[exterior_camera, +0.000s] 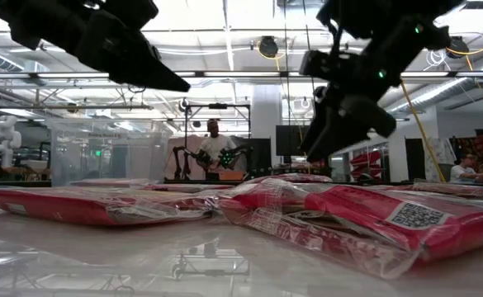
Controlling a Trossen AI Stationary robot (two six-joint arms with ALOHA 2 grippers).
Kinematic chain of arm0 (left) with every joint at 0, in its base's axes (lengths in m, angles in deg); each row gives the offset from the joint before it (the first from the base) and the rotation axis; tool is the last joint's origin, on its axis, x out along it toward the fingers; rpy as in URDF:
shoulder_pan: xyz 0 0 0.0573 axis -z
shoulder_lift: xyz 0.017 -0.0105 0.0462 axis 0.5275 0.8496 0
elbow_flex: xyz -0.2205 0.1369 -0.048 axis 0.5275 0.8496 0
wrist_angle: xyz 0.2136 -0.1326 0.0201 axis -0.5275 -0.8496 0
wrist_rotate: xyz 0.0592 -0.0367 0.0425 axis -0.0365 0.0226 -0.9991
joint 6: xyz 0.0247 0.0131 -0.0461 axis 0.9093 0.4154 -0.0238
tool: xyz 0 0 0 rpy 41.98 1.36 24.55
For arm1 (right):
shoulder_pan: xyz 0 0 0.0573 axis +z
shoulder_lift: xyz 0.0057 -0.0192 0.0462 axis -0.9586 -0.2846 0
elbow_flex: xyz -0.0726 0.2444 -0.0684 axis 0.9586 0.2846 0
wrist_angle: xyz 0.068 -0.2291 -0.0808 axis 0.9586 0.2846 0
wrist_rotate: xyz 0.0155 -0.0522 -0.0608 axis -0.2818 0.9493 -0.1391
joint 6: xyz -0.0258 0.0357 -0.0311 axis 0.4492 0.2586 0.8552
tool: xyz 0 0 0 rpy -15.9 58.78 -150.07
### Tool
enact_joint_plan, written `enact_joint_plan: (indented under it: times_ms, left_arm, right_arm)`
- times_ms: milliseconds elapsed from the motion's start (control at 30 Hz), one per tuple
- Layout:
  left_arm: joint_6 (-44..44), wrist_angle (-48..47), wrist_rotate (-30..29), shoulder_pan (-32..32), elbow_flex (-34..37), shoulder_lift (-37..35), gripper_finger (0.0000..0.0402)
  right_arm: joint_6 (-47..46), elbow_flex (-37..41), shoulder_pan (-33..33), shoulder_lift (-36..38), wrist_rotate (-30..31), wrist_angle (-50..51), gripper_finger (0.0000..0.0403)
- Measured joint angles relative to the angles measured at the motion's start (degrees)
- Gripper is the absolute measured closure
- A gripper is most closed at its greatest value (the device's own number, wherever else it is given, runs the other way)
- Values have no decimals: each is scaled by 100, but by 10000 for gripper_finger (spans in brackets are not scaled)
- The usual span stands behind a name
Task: Sort popcorn bags into baskets
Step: Put the red popcorn bag into the transparent container
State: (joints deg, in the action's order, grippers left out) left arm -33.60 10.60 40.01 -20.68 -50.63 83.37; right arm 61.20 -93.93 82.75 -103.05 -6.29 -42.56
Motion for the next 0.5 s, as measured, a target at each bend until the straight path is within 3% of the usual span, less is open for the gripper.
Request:
enact_joint_plan:
  times_ms: [367,500]
  left_arm:
    - [280,1223,-195,-85,2,791,302]
    - [275,1322,-217,-166,2,992,291]
  right_arm:
    - [1027,1284,-514,-27,-173,-2486,140]
    - [1064,1500,-795,-98,-804,-2953,140]
